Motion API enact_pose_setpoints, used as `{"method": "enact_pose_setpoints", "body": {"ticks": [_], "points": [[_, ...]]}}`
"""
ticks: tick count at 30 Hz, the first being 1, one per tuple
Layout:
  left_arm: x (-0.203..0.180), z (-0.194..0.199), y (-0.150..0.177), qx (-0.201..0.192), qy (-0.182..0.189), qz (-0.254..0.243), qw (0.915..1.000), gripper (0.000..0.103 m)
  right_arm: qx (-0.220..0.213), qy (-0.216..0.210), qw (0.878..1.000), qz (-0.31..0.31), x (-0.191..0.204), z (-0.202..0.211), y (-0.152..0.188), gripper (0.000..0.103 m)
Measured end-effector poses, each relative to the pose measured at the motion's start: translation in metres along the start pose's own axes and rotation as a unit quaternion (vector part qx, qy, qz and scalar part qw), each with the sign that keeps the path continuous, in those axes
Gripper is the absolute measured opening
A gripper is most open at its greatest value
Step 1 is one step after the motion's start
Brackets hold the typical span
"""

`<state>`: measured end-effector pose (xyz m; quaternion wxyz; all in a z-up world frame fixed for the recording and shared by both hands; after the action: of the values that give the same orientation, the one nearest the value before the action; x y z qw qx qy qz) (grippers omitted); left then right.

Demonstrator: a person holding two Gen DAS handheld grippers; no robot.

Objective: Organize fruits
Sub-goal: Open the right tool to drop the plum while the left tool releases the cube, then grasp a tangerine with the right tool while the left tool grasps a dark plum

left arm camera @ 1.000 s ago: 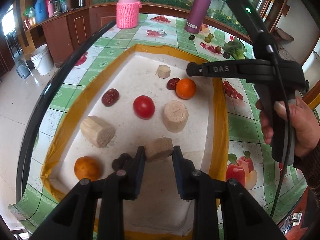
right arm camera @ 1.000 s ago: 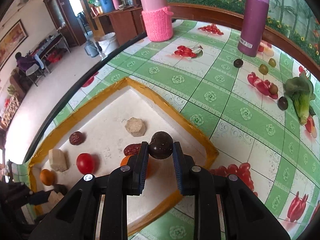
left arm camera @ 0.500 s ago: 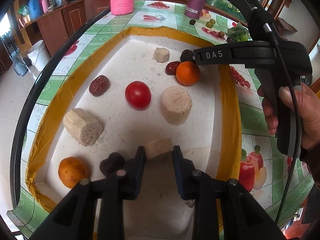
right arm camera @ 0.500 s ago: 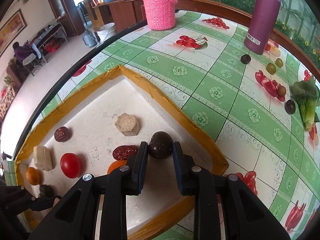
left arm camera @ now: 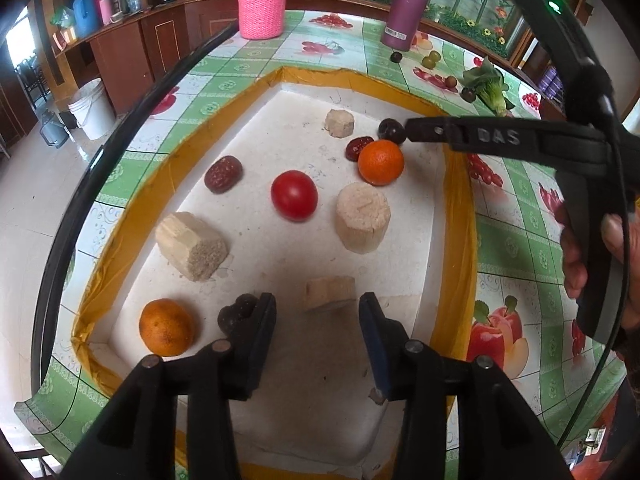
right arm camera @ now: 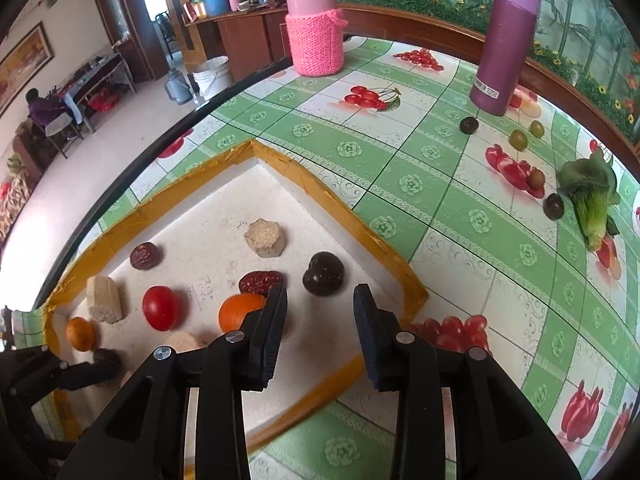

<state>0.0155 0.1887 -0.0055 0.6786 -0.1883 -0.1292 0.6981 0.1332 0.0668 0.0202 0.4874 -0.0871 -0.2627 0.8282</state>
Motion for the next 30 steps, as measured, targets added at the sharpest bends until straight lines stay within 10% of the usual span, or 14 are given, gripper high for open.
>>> {"method": "enact_pose_setpoints", "body": {"ticks": [17,30], "points": [[-0.066,0.037,-0.025,-0.066,-0.012,-0.038,0.997,0.058,-0.031,0.018,0.998,-0.056,-0.082,0.09,0.071,0.033],[-0.183,0.03,-0.074,-0.082,0.019,-0.11,0.9903,0.069,-0.065,0.115,0.974,-0.187,-0.27,0.15,0.126,0.033]]}}
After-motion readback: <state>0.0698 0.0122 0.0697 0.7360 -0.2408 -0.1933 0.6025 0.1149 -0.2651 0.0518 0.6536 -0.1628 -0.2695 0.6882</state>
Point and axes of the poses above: each gripper's, at about its wrist camera, not at the fingertips, and z roughly against the way its jaws point, x to its left, y to its underside, the point moved 4 cm from there along -z, roughly the way its jaws point, and after that the axes turned 3 degrees about -y, right-handed, at the moved point
